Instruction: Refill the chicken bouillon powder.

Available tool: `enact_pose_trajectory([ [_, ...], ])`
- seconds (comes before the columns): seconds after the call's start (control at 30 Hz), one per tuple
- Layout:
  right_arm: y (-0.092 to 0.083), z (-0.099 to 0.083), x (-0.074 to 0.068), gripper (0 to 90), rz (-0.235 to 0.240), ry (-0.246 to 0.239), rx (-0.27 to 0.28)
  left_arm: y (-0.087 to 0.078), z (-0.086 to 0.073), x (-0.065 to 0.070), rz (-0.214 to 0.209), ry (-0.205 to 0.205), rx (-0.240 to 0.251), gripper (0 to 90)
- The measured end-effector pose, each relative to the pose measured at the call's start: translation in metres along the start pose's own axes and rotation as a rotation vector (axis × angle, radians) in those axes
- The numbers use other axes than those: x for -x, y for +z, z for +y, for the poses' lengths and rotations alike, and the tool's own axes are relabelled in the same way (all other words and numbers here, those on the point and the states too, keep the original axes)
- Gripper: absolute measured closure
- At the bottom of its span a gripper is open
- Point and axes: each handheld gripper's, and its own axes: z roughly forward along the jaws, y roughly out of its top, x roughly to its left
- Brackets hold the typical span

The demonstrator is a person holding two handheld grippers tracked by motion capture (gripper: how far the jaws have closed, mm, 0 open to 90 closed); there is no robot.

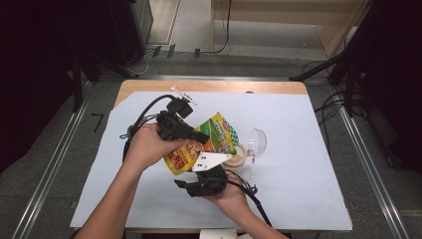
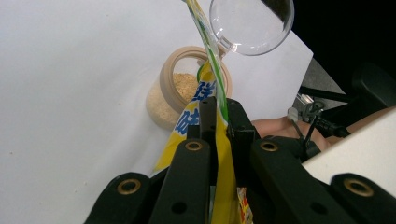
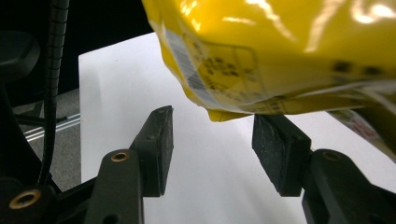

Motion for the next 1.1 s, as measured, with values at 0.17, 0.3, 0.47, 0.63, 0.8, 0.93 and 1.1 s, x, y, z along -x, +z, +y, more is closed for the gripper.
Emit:
enact_pose_trajectory([
  [0.17,0.0,-0.002,0.003,51.0,0.001,0.013,-0.003,0.005,-0.001,-0.001,-0.006,-0.013,-0.017,87.7],
  [0.3,0.0,-0.004,0.006,52.0,0.0,0.02,-0.018,0.01,-0.001,-0.004,-0.004,-0.019,-0.021,86.6],
  [0.47,0.0,-0.004,0.006,52.8,-0.004,-0.01,-0.024,0.015,0.0,-0.007,-0.018,-0.025,-0.012,85.0],
  [0.63,0.0,-0.003,0.006,52.8,-0.013,-0.022,-0.022,0.018,0.002,-0.008,-0.037,-0.025,-0.003,82.8],
  [0.8,0.0,-0.003,0.005,52.9,-0.007,-0.019,-0.029,0.02,0.003,-0.008,-0.038,-0.011,-0.003,79.0],
  [0.93,0.0,-0.001,0.003,55.1,0.016,-0.036,-0.013,0.029,0.003,-0.007,-0.051,0.008,-0.01,77.9],
  [1.1,0.001,0.001,-0.005,54.5,0.012,-0.081,-0.024,0.032,0.003,-0.007,-0.034,0.023,-0.025,83.9],
])
